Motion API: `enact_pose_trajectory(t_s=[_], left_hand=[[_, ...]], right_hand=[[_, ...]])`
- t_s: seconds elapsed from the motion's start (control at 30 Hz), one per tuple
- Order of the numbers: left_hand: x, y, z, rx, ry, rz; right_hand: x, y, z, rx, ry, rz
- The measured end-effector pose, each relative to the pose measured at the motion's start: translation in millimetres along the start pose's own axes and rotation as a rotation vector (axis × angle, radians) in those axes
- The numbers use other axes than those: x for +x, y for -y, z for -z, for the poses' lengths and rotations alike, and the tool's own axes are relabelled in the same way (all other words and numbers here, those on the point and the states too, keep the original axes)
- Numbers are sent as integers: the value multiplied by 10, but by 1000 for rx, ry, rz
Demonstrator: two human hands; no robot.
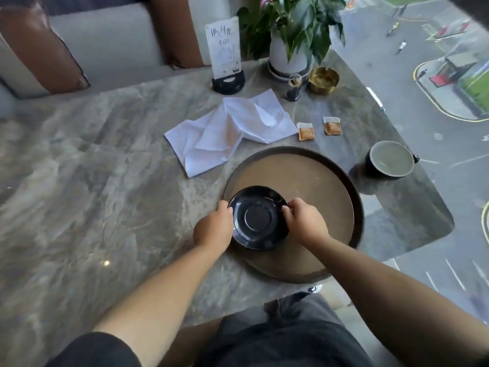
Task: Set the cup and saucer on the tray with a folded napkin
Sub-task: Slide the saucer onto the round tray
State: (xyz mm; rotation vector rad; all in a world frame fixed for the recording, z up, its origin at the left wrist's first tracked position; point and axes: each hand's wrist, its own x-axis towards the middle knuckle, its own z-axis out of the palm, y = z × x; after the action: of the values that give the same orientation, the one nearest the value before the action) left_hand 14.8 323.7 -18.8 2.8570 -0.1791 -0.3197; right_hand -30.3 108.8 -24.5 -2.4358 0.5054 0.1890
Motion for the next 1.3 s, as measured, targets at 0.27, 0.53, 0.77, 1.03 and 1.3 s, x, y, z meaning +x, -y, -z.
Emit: enact_pose_trajectory(t_s=[0.27,0.53,0.77,1.03,1.3], left_hand=[[67,136,-118,107,-16,-51],[124,114,-89,249,-23,-134],[186,-33,-123,179,-23,-168],[234,-128,-149,208,-27,-195],[247,-103,-151,255,-48,-213]], right_hand=[[43,11,-124,-59,42,-49],[65,-8,-152,-62,70,-65],[97,-133,-78,-43,49,-88],[133,-246,-4,-36,40,-92],[133,-262,-4,-17,51,-74]])
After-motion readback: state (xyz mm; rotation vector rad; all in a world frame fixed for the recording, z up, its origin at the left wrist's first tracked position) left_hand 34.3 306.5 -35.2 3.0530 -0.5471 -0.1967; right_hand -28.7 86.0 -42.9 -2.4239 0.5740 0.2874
